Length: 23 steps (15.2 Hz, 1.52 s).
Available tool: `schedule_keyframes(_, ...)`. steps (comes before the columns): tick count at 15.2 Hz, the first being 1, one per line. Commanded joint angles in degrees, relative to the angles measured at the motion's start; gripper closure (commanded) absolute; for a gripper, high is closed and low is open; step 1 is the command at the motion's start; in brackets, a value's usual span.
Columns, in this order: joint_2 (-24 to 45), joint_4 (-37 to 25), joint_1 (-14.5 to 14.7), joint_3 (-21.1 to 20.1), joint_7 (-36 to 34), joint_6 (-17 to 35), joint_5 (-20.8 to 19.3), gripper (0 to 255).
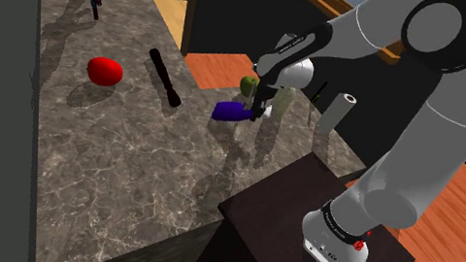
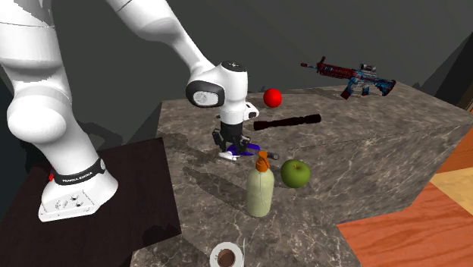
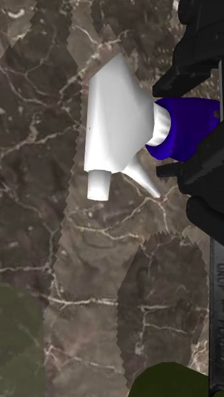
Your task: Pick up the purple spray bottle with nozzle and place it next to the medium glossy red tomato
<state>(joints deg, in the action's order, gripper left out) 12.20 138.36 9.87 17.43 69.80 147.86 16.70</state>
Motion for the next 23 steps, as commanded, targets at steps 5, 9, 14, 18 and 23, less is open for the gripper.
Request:
schedule_keyframes(5,-4.5,0.0,0.6,1.4,-2.8,-4.1,-3.7,255)
schedule_keyframes(9,-7.3,-0.4,0.9,1.9,-4.5,-6.9,-5.9,255)
schedule_keyframes(14,-10.6,-1.1,1.0,2.2,-6.5,-10.6,-8.3,255)
schedule_keyframes(18,-13.0,-2.0,0.9,2.3,-7.8,-13.7,-9.9,255)
schedule_keyframes(23,-9.7,-6.4,3.6,-0.4,-12.3,-14.6,-8.5,255)
